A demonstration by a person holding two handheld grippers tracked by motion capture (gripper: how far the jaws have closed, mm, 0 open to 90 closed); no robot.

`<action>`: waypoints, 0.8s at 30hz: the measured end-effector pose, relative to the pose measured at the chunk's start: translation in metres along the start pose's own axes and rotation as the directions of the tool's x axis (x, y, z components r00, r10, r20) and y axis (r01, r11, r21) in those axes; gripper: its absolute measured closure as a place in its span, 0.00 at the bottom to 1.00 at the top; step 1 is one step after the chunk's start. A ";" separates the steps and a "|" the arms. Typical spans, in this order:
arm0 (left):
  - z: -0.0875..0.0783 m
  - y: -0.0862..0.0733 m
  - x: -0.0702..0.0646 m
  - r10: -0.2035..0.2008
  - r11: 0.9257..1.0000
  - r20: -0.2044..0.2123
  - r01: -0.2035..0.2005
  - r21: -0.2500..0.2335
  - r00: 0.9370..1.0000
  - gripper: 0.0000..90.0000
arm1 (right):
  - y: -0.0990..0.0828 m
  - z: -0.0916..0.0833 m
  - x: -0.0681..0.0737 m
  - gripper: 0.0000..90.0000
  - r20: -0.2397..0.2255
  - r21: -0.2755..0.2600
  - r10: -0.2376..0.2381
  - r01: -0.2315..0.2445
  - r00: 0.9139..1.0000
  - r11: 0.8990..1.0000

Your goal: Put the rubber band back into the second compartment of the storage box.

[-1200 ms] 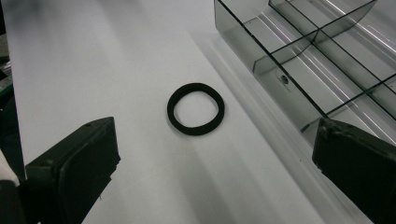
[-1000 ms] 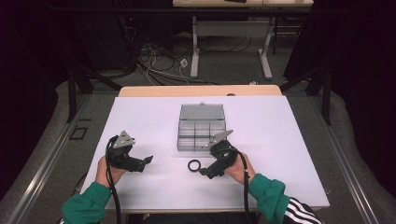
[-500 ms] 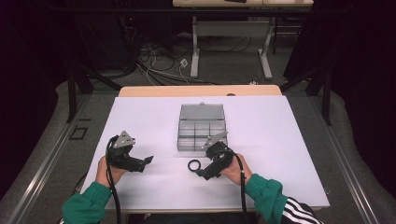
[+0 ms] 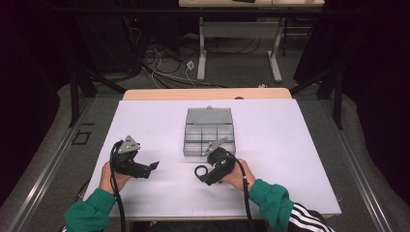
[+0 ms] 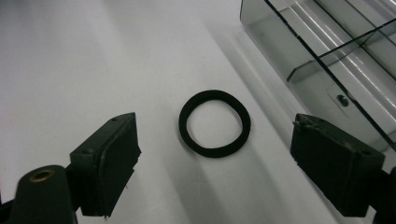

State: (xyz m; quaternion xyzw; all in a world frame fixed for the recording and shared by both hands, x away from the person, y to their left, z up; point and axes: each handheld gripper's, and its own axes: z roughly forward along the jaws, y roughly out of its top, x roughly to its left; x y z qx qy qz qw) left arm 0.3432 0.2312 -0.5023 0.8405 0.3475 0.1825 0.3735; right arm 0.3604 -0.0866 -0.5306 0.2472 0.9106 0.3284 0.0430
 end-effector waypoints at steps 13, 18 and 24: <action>0.000 0.000 0.000 0.006 1.000 0.002 -0.006 0.005 1.000 0.00 | 0.006 0.016 0.003 0.20 -0.012 0.049 -0.019 0.020 1.000 0.999; 0.001 -0.001 0.001 0.004 1.000 0.002 -0.004 0.006 1.000 0.00 | 0.007 0.019 0.002 0.25 0.000 0.052 -0.011 0.011 1.000 0.999; 0.002 0.000 0.001 0.010 1.000 0.006 -0.010 0.013 1.000 0.00 | 0.009 0.025 0.001 0.35 0.022 0.059 -0.020 0.019 1.000 0.998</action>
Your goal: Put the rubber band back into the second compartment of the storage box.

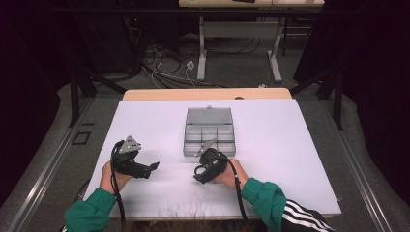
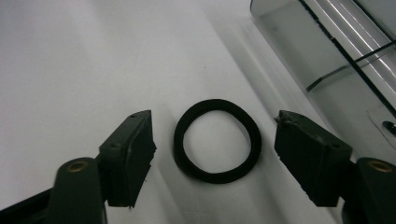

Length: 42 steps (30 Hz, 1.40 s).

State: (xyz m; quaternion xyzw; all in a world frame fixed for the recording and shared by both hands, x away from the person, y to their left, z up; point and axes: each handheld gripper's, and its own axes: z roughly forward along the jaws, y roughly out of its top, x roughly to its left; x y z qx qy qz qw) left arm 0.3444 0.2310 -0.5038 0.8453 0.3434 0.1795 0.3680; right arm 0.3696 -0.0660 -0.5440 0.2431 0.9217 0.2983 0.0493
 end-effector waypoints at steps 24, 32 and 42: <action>0.000 0.000 0.000 -0.004 1.000 0.001 0.004 -0.005 1.000 0.00 | -0.004 -0.003 -0.002 0.93 0.058 0.028 0.009 -0.011 0.998 1.000; 0.000 0.000 0.000 -0.004 1.000 0.000 0.004 -0.006 1.000 0.00 | -0.004 -0.007 0.000 0.93 0.065 0.017 0.006 -0.008 0.998 1.000; -0.001 0.000 0.000 -0.001 1.000 0.001 0.001 -0.006 1.000 0.00 | -0.004 -0.026 0.002 0.93 0.077 -0.040 0.022 -0.019 0.997 0.999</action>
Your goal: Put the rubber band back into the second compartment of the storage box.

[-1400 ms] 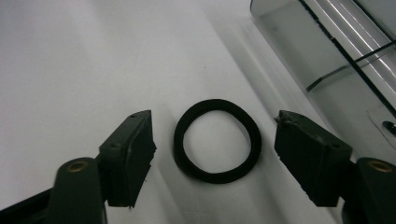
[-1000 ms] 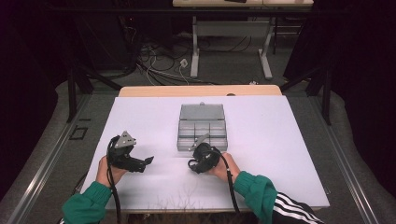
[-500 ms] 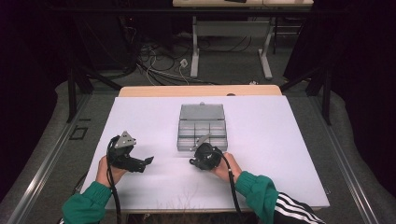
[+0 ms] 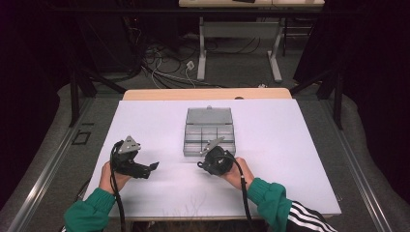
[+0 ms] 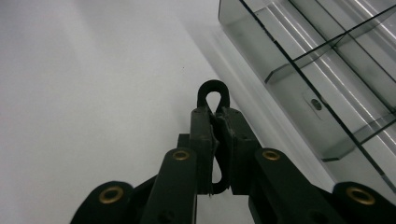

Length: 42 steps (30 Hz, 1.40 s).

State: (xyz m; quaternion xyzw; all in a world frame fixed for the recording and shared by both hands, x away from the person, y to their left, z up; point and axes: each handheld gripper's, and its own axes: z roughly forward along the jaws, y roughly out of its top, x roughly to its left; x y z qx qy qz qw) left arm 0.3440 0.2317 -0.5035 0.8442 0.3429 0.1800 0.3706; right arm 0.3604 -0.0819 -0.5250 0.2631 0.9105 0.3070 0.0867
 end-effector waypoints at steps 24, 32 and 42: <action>0.001 0.000 0.000 -0.001 1.000 0.001 0.001 0.003 1.000 0.00 | 0.001 -0.025 -0.002 0.94 0.032 -0.089 0.006 -0.003 0.999 0.996; 0.000 0.000 0.001 -0.002 1.000 -0.001 0.002 0.002 1.000 0.00 | 0.002 -0.035 -0.005 0.94 0.042 -0.123 0.025 -0.019 0.999 0.992; 0.001 0.000 0.000 -0.002 1.000 -0.006 0.002 -0.005 1.000 0.00 | 0.003 -0.044 -0.009 0.94 0.063 -0.163 0.030 -0.020 0.998 0.986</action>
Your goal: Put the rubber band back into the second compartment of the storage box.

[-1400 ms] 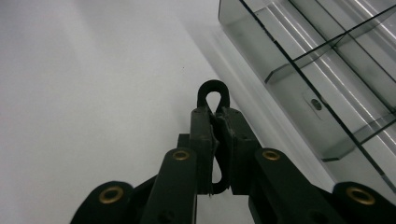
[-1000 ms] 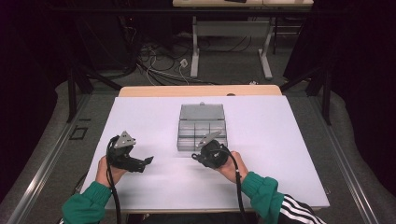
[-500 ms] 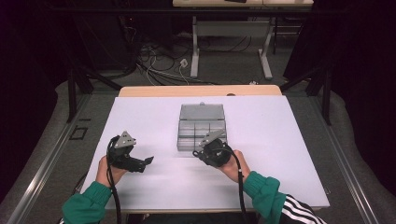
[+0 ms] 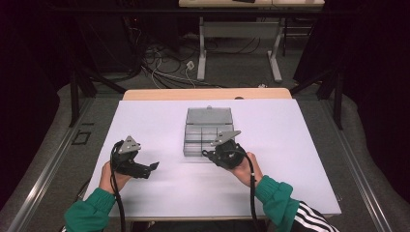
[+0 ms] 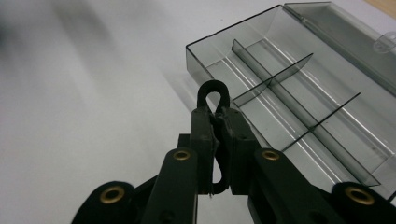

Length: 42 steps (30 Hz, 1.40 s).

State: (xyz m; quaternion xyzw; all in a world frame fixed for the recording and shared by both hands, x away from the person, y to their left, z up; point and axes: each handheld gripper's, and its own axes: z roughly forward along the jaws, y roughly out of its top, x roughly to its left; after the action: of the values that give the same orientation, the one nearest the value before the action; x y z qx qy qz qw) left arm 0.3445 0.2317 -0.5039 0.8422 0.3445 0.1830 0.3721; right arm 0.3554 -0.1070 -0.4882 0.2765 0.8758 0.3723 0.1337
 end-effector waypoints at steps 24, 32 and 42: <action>0.000 0.000 0.001 -0.002 1.000 0.004 0.002 0.001 1.000 0.00 | 0.003 -0.010 -0.014 0.94 0.062 -0.069 0.023 -0.019 0.998 0.997; 0.000 0.001 -0.002 0.014 1.000 -0.003 -0.014 0.000 1.000 0.00 | 0.006 -0.013 -0.019 0.94 0.085 -0.084 0.027 -0.020 0.996 0.996; 0.001 0.001 -0.001 0.013 1.000 0.002 -0.013 0.007 1.000 0.00 | 0.012 -0.010 -0.025 0.94 0.103 -0.090 0.031 -0.022 0.994 0.996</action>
State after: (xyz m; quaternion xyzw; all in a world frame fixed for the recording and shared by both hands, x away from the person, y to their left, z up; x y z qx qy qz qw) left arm 0.3444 0.2299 -0.5036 0.8459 0.3394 0.1835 0.3682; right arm 0.3760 -0.1211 -0.4722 0.3009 0.8467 0.3975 0.1862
